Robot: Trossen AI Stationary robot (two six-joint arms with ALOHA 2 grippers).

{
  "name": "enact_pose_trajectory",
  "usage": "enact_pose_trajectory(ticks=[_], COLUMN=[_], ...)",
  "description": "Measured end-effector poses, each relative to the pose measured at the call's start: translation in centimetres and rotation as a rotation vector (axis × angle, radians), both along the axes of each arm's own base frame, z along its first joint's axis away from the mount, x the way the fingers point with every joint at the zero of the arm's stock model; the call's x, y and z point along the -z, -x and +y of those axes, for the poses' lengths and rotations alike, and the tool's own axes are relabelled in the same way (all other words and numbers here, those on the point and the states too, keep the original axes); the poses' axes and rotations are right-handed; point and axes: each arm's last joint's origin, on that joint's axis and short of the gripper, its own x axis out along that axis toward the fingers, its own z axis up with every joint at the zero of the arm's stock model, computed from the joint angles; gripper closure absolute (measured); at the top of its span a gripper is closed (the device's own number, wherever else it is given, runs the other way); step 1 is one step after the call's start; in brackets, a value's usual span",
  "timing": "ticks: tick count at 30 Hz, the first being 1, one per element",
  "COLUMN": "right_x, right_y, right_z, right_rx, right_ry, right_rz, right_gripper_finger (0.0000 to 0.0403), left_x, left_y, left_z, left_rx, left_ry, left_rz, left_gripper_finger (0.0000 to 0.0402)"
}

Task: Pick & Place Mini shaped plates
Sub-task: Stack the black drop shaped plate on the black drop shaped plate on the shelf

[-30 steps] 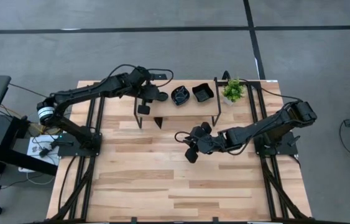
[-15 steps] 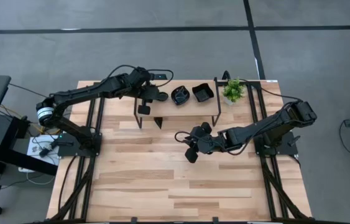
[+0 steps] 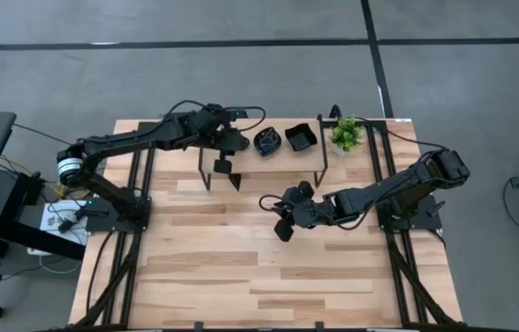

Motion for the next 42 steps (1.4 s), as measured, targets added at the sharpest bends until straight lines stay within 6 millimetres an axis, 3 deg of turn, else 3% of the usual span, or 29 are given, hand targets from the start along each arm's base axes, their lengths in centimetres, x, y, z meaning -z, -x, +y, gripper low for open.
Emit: enact_pose_trajectory(ticks=[8, 42], right_x=[0.0, 0.1], right_y=[0.0, 0.0], right_z=[0.0, 0.0], right_rx=[0.001, 0.008], right_ry=[-0.002, -0.012], right_rz=[0.000, 0.001], right_gripper_finger=[0.0337, 0.0337], left_x=[2.1, 2.3], left_y=[-1.4, -0.8], left_z=[-0.2, 1.2], left_rx=[0.018, -0.101], left_ry=[0.013, -0.075], left_rz=[0.066, 0.121], left_gripper_finger=[0.0362, 0.0362])
